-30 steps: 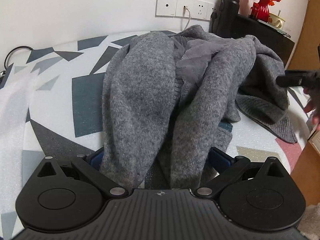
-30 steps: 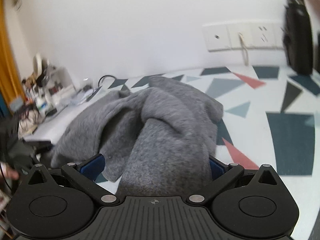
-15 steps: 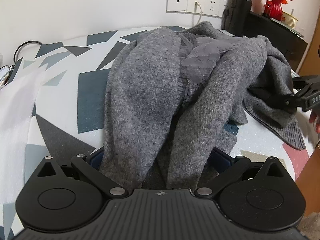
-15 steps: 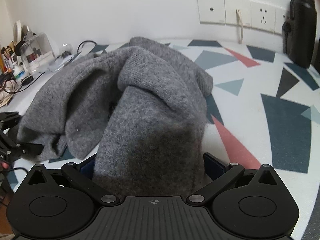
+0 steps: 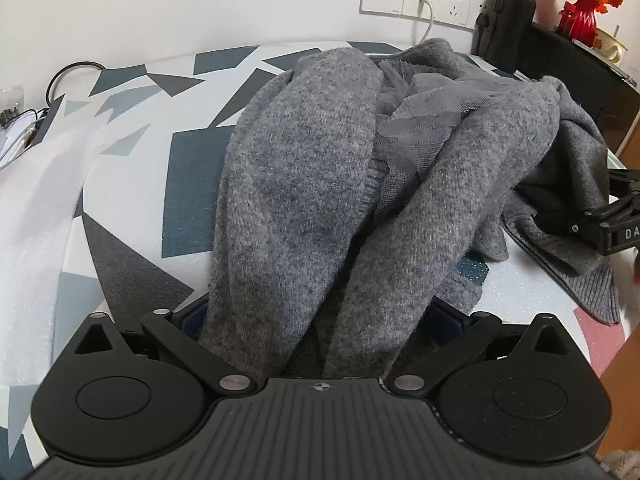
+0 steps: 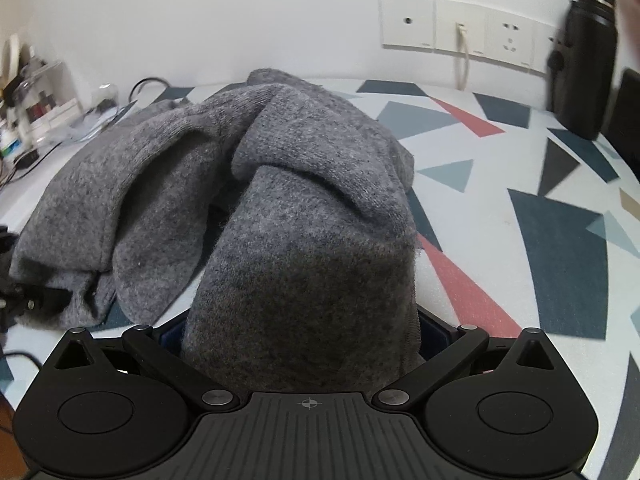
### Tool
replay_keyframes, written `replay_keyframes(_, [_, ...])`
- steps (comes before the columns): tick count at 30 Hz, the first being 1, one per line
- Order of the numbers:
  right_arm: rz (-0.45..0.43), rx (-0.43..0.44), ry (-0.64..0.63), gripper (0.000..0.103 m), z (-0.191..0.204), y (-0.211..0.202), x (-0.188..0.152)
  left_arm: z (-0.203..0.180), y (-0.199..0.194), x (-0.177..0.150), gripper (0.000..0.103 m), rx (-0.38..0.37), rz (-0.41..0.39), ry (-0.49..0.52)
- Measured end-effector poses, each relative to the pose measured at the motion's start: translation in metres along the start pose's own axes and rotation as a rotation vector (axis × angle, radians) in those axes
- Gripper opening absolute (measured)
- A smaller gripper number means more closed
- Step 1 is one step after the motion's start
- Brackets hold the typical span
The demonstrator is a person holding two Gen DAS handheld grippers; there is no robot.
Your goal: Fold clothes
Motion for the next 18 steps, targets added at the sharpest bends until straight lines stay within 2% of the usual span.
replay_keyframes(3, [-0.023,-0.016,-0.013,0.102,0.001,0.0,-0.003,0.0,0.0,0.0,0.103,0.0,0.001,0.003])
replay_keyframes(8, [0.006,-0.008,-0.007,0.102,-0.002,-0.001,-0.001,-0.001,-0.001,-0.002,0.103,-0.018,-0.011,0.034])
replay_keyframes(13, [0.042,-0.016,0.024,0.102,-0.016,-0.014,-0.007,0.002,-0.004,-0.007,0.103,-0.062,-0.073,0.067])
replay_keyframes(18, [0.029,-0.105,0.079,0.102,-0.053,-0.036,-0.013,0.003,-0.007,-0.01,0.103,-0.076,-0.058,0.089])
Point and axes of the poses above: each gripper's, at about its wrist camera, not at the fingertips, and y roughly the way its jaws point, z to its left, x to its top, the point moved 9 cm from there along y, roughly the way its jaws point, and after that the axes turned 11 degrees about x, right-handed, at the moved point
